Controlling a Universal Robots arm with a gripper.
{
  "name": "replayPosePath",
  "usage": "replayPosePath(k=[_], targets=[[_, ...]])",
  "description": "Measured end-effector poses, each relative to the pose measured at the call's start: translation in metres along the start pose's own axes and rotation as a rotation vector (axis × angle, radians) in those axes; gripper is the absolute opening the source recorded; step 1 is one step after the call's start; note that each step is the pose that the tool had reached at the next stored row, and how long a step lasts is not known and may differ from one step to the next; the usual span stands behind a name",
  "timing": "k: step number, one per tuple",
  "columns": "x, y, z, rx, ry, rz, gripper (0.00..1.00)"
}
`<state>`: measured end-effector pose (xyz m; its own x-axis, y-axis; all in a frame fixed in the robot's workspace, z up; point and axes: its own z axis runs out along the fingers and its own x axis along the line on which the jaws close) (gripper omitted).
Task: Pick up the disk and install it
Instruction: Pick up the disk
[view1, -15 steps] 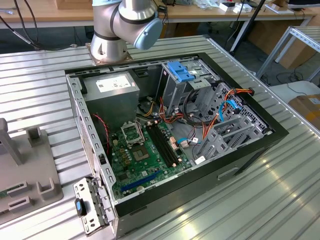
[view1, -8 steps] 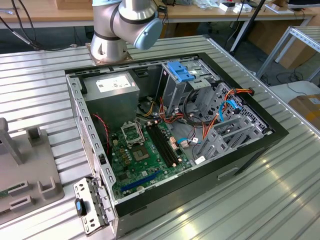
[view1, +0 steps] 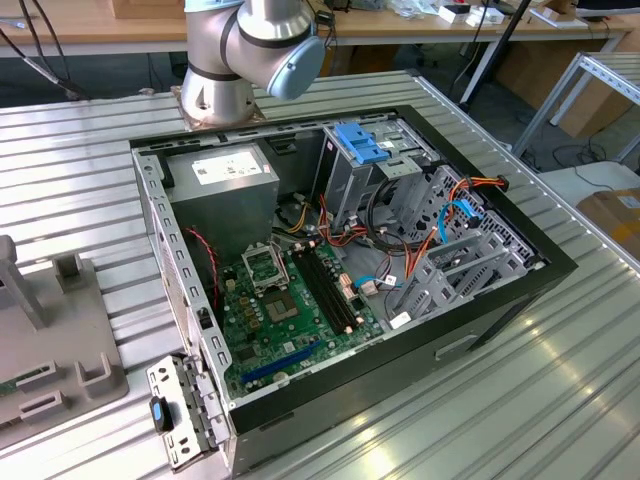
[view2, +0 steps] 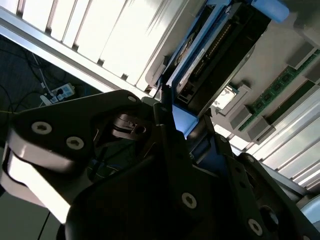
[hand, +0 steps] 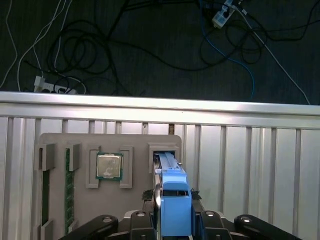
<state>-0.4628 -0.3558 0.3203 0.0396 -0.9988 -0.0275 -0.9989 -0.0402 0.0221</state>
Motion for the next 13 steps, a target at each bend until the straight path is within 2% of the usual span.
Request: replayPosePath(k=[2,6,8,10,11,13], targets=[[-0.0003,0.0002,-0.0115,0.0001,0.0,0.0,0.36],[-0.0007,0.0006,-0.0257,0.0,0.0,0.0,0.36],[-0.001,0.0008,-0.0371,0.0,0.0,0.0,0.36],[-0.0012,0.001,-0.0442,-0.0001,0.0,0.0,0.36],[-0.0014,0.0012,-0.0518,0.0,0.0,0.0,0.36],[-0.0016,0.0013,-0.058,0.0,0.0,0.0,0.36]])
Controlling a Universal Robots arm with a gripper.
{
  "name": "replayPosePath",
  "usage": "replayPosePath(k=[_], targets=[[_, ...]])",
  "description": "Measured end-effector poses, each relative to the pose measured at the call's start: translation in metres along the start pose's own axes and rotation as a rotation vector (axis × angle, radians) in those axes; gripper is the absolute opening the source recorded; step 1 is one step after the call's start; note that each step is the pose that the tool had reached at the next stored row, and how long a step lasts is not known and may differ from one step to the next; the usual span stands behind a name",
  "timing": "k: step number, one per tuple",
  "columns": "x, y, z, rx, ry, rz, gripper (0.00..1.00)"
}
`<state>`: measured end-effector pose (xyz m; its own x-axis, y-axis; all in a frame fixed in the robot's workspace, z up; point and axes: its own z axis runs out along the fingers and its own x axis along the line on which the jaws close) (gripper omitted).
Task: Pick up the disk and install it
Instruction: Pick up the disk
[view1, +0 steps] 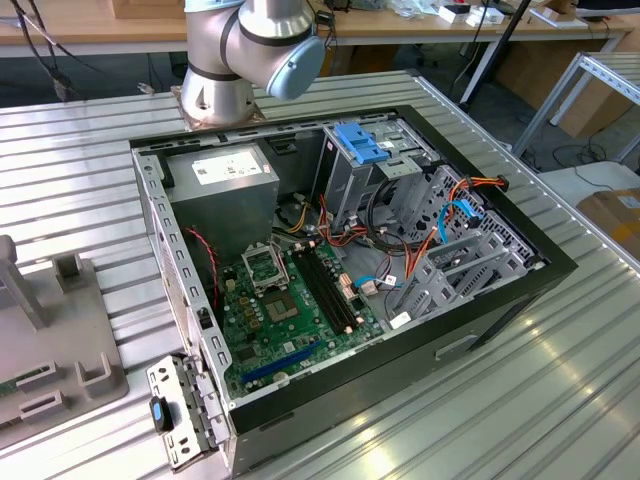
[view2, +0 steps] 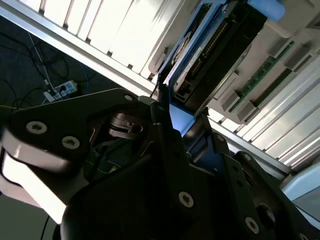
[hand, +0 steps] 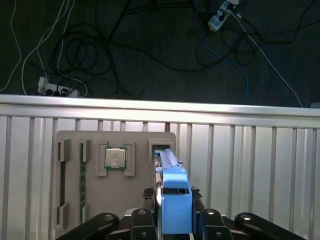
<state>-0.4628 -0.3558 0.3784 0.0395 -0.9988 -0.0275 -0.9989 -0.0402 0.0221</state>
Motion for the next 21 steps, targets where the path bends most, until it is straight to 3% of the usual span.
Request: replayPosePath(k=[4,7,11,16,18,21], targets=[[-0.0001,0.0001,-0.0032,-0.0004,0.0001,0.0,0.36],[-0.0003,0.0002,-0.0113,0.0,0.0,0.0,0.36],[-0.0011,0.0009,-0.0388,0.0001,0.0,0.0,0.36],[-0.0019,0.0015,-0.0681,-0.0001,0.0,0.0,0.36],[-0.002,0.0017,-0.0744,0.0,0.0,0.0,0.36],[-0.0025,0.002,-0.0915,0.0,-0.0001,0.0,0.36]])
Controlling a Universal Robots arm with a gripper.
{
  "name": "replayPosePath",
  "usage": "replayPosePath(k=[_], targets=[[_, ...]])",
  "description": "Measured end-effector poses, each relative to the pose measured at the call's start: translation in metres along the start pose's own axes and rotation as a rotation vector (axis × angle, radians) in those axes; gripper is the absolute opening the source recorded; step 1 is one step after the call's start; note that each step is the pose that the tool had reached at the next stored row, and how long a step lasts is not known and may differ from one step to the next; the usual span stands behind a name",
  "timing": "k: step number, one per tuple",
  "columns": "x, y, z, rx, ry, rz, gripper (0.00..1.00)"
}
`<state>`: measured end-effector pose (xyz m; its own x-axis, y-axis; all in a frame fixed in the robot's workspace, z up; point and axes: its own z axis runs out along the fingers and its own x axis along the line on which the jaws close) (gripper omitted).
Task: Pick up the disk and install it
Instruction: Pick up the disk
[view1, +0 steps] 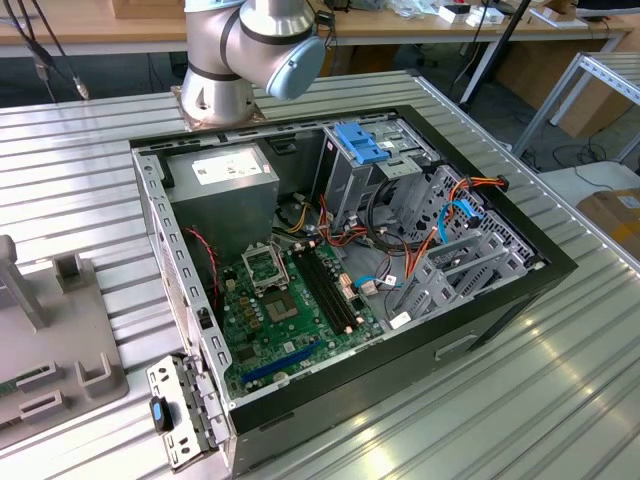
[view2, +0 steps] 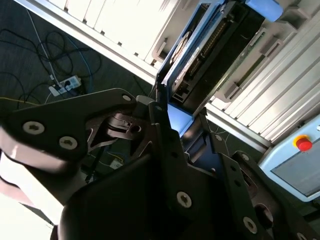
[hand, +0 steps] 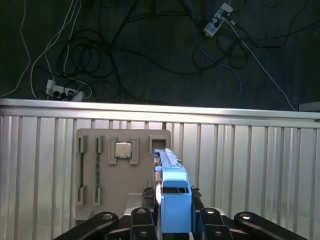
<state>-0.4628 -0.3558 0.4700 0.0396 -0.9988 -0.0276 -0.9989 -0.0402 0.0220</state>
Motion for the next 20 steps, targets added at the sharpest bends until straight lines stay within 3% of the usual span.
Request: replayPosePath(k=[2,5,9,13,16,17,20], targets=[[-0.0003,0.0002,-0.0091,-0.0001,0.0001,0.0,0.36],[-0.0005,0.0003,-0.0167,-0.0002,0.0001,0.0,0.36],[-0.0005,0.0004,-0.0181,-0.0003,0.0001,0.0,0.36],[-0.0009,0.0007,-0.0335,-0.0001,0.0001,0.0,0.36],[-0.0014,0.0011,-0.0502,-0.0001,0.0001,0.0,0.36],[-0.0015,0.0011,-0.053,-0.0002,0.0001,0.0,0.36],[-0.0015,0.0011,-0.0531,0.0,0.0,0.0,0.36]])
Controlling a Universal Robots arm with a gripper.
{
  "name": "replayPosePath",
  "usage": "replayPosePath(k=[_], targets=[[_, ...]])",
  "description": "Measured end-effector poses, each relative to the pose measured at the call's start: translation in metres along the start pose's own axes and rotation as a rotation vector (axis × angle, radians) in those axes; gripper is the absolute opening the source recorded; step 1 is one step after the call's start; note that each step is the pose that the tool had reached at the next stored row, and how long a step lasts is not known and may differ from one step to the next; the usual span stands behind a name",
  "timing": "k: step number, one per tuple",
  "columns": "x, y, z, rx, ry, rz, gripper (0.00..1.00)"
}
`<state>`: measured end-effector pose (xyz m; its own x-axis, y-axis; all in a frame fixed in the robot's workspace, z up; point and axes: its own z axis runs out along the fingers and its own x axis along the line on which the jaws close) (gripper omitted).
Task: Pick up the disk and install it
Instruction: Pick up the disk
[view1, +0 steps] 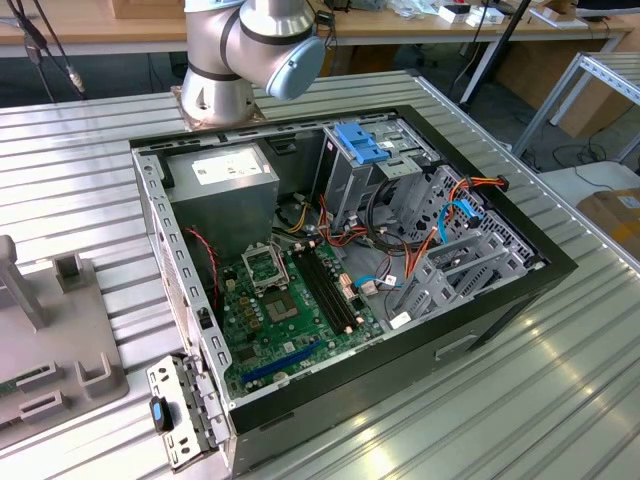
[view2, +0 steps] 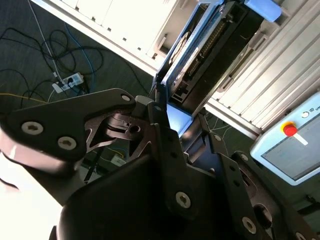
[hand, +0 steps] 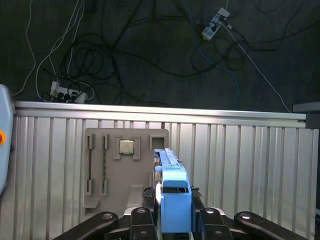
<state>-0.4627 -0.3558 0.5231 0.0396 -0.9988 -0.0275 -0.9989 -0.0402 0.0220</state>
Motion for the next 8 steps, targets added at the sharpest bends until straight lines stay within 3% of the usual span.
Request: replayPosePath(k=[5,8], targets=[[0.0,-0.0001,-0.0002,0.0001,0.0,0.0,0.36],[0.0003,-0.0061,-0.0004,0.0,0.0,0.0,0.36]])
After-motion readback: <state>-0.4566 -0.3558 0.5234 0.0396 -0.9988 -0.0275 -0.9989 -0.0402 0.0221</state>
